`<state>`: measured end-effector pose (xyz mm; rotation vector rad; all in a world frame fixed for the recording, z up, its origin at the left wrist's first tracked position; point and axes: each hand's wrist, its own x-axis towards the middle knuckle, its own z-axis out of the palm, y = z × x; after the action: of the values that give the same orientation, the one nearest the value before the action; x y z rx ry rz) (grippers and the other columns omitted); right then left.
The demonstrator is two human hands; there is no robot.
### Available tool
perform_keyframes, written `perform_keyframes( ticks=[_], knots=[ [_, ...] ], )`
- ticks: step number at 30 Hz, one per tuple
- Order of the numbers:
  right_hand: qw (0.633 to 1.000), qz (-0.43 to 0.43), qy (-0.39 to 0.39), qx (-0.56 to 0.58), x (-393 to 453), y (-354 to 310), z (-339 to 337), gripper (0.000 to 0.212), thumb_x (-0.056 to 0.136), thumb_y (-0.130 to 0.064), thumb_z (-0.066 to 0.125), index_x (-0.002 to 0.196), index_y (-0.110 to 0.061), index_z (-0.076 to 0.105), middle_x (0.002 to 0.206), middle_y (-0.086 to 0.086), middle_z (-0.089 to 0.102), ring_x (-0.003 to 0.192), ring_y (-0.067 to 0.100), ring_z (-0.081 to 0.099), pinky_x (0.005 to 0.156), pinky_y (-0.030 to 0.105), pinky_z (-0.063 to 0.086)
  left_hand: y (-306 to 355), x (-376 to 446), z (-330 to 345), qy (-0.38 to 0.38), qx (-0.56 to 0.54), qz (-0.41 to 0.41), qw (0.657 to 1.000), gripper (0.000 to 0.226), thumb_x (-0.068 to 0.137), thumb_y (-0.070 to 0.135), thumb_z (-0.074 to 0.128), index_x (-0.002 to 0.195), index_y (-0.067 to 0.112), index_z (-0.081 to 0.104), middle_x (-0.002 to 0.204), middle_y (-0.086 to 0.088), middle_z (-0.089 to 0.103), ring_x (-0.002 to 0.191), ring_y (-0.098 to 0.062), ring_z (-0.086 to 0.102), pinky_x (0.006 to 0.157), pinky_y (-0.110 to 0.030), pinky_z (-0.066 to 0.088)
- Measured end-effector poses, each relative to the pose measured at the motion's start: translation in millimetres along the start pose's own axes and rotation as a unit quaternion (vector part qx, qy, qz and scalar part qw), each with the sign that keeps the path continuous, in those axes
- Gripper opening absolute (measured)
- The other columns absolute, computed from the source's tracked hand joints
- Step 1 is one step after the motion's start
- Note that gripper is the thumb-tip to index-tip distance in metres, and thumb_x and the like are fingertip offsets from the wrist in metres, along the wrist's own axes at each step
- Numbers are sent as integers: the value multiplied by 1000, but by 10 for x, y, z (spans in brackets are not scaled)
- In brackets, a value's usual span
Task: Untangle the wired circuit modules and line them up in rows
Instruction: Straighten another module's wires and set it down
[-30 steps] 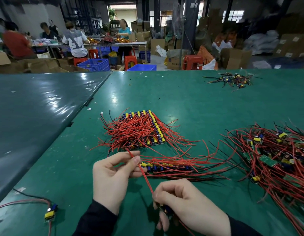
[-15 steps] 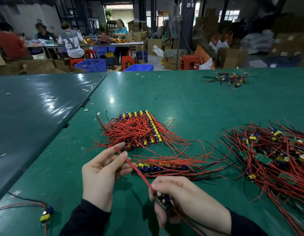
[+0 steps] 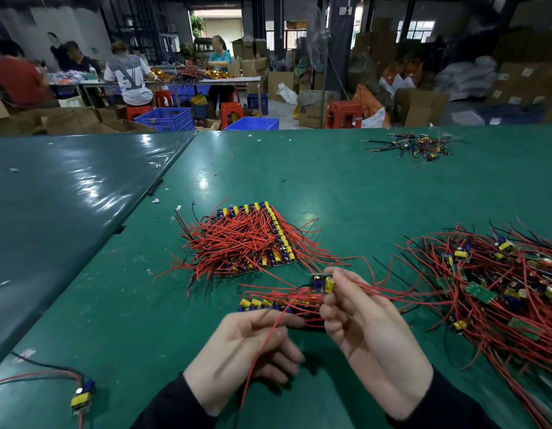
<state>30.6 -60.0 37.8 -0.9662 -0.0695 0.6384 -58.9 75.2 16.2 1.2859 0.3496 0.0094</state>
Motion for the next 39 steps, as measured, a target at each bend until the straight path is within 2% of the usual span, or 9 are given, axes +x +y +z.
perform_keyframes(
  ticks=[3,7,13,18,24,28,32,34,39],
  knots=[
    [1000,-19,7,-14,-41,39,9,12,68,-23,65,78,-16,69,59,6,60,46,11,59,38,14,43,17,-32,3,-59,-4,21,998,27,76,10,70,103,9,73,78,-17,69,57,-20,64,50,-23,50],
    [997,-53,-31,-52,-102,136,25,20,67,-20,65,85,-10,67,63,12,64,47,16,63,37,16,44,49,0,50,58,-85,129,986,35,61,9,74,96,15,76,77,-15,71,50,-13,60,45,-18,47],
    [969,-78,-162,-171,-163,169,24,32,74,-1,74,102,-11,63,85,16,72,68,26,71,52,23,51,113,9,7,148,-141,158,966,17,66,13,61,70,9,77,60,-8,67,44,-7,59,42,-13,47],
    [961,-44,-147,-230,-71,76,-69,39,92,13,40,92,-9,72,93,13,74,74,22,71,61,22,53,166,-11,-124,120,-149,121,974,17,67,17,62,59,8,73,50,-2,59,36,-6,52,36,-11,42],
    [951,37,-205,-229,-115,130,24,18,78,-20,73,87,-5,71,76,14,71,60,21,68,53,22,52,62,6,-23,115,4,170,979,20,59,23,71,64,3,74,48,-8,56,34,-13,47,35,-16,37],
    [953,42,-191,-231,-94,124,4,11,81,-18,63,79,-10,70,66,13,69,53,21,66,47,20,48,52,12,-10,118,60,211,969,25,56,28,73,70,8,76,55,-7,62,40,-12,47,37,-18,37],
    [942,77,-247,-214,-92,81,4,15,78,-21,63,68,-15,71,65,12,68,51,20,66,45,19,46,51,-8,-23,44,33,180,982,27,58,25,86,74,6,77,55,-6,61,42,-10,48,41,-16,40],
    [933,86,-266,-226,-81,81,-14,19,78,-22,56,69,-15,70,66,11,68,52,19,66,46,18,46,38,-3,-32,30,22,167,985,43,56,36,86,73,-3,74,55,-9,59,42,-12,47,42,-17,40],
    [928,62,-248,-271,-50,108,-36,7,87,-13,59,87,-6,60,72,12,70,52,21,66,46,20,47,9,16,23,43,48,198,978,31,73,22,70,69,-8,62,57,-18,53,43,-16,47,41,-20,40]
  ],
)
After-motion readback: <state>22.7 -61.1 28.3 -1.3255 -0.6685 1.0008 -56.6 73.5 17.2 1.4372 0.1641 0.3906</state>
